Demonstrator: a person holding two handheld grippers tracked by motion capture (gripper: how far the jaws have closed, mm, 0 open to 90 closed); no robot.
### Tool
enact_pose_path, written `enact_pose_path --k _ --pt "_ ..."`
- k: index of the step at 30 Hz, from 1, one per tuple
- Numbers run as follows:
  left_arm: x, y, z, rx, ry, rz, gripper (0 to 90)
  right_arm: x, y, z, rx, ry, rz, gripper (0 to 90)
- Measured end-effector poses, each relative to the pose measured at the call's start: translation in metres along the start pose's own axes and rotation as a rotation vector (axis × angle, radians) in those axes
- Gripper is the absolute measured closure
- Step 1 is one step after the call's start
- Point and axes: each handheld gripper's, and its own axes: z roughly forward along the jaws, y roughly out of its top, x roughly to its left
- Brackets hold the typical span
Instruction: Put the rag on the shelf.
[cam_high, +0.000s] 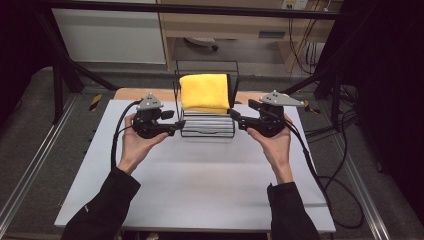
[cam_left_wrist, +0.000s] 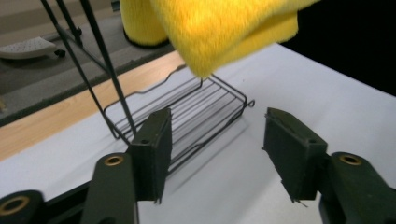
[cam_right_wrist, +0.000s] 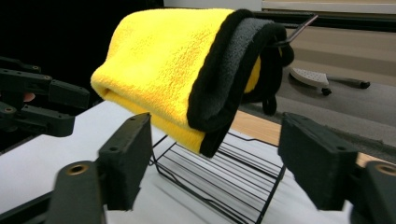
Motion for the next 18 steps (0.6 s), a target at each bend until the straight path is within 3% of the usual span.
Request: enact_pose_path --k 4,7,18 --pt "0.002 -0.019 -0.003 0.021 -0.007 -0.002 32.1 -0.003 -0.009 -0.006 0.006 -0.006 -0.018 16.4" --pt "0.004 -0.035 -0.006 0.047 -0.019 -0.003 25.2 -0.006 -0.018 -0.01 0.015 0.009 -0.005 12.7" --pt "0.009 -0.081 -0.02 0.069 0.009 -0.024 9.9 -0.018 -0.058 -0.021 0.087 0.027 0.021 5.8"
